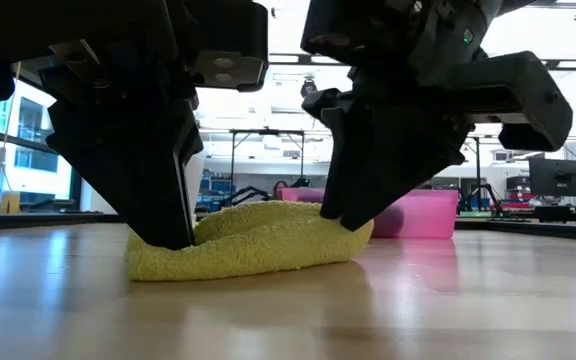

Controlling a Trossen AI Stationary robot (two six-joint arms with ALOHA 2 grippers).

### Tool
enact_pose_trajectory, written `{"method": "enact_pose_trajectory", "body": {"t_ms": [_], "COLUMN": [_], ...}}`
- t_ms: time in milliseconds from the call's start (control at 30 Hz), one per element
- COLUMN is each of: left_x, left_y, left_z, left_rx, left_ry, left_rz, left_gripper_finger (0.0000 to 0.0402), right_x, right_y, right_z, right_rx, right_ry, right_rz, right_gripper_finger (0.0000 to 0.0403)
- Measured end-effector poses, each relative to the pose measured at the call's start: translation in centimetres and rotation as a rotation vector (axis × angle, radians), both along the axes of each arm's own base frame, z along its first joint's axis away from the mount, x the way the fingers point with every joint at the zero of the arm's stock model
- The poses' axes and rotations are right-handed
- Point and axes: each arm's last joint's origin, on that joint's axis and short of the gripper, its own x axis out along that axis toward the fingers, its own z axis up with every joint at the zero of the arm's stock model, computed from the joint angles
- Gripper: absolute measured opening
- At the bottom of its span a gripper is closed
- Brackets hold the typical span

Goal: Roll microfiber towels into tight, uniform cylinder then place into a basket
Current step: Roll the yellow microfiber cloth

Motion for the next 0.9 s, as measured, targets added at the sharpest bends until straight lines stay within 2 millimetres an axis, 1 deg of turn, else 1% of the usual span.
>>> {"method": "enact_pose_trajectory", "body": {"t_ms": [67,133,367,500,567,667,767,900], "left_x": [0.0,0.0,0.0,0.0,0.0,0.0,0.0,0.0], "left_y": [0.0,0.0,0.0,0.0,0.0,0.0,0.0,0.0], "left_z": [0.0,0.0,0.0,0.0,0.0,0.0,0.0,0.0], "left_rx": [0.0,0.0,0.0,0.001,0.001,0.001,0.0,-0.002], "left_ry": [0.0,0.0,0.0,0.0,0.0,0.0,-0.001,-0.001], "left_rz": [0.0,0.0,0.0,0.0,0.001,0.001,0.001,0.001], "left_gripper_finger": [0.003,0.003,0.003,0.003,0.003,0.003,0.003,0.003], "right_x": [0.1,0.2,0.3,0.5,0.7,1.1,1.4,1.7], "right_y": [-0.3,-0.5,-0.7,-1.1,-1.3,-1.5,-1.6,-1.6], "right_z": [0.0,0.0,0.0,0.0,-0.2,-1.1,-2.0,-2.5], "right_rx": [0.022,0.028,-0.009,0.017,0.02,0.022,0.012,0.008], "right_ry": [0.014,0.017,0.007,0.004,0.001,0.007,0.013,0.011], "right_rz": [0.005,-0.001,0.015,-0.003,-0.006,-0.003,0.007,0.012], "right_gripper_finger": [0.0103,0.012,0.0211,0.0243,0.0247,0.0244,0.0236,0.0219]}}
